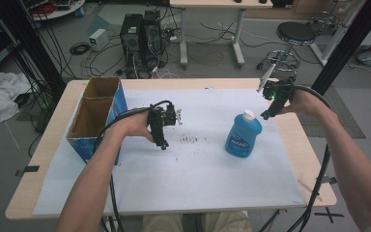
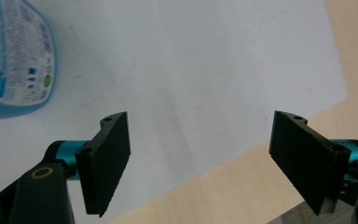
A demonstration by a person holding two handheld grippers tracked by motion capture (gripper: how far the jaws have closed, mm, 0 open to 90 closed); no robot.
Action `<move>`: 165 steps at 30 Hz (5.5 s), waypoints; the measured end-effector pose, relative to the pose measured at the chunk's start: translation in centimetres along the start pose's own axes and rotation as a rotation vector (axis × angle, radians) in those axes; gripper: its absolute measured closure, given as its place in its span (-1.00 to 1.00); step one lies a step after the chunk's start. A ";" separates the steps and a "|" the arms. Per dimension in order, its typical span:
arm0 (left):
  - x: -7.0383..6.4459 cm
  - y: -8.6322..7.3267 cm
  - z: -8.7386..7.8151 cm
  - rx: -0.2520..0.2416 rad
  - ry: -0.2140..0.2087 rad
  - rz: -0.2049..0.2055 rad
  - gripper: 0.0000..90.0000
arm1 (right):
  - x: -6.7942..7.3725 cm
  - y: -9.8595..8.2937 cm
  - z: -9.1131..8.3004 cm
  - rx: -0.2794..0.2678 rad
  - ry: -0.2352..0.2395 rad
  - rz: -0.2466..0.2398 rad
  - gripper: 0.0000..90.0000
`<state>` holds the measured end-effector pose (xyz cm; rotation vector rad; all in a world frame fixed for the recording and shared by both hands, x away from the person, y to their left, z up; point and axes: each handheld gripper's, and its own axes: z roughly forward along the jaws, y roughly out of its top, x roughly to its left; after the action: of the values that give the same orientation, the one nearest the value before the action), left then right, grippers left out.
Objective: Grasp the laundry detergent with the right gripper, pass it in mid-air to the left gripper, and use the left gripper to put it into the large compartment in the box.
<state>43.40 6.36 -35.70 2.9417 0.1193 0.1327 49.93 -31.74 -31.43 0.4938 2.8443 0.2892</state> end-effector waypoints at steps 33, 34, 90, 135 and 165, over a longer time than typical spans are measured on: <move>-0.4 0.3 -0.4 -0.020 0.010 0.014 -0.64 | 10.9 -3.3 -0.9 -0.302 0.091 0.194 -0.56; -0.4 0.3 -0.5 -0.018 0.007 0.014 -0.64 | 11.1 -3.2 -0.7 -0.312 0.095 0.195 -0.56; -0.7 0.4 0.0 -0.036 0.012 0.012 -0.64 | 12.1 -2.0 2.5 -0.504 0.100 0.254 -0.34; -0.9 0.5 -0.6 -0.060 0.029 0.016 -0.64 | 11.9 -2.3 3.2 -0.581 0.137 0.279 -0.06; -2.7 5.0 -11.5 -0.255 0.023 0.034 -0.63 | 13.3 6.1 -0.9 -0.631 0.266 -0.061 0.03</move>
<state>39.98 3.41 -23.73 2.6895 0.0515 0.1728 39.43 -21.54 -31.79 0.2443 2.7752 1.2634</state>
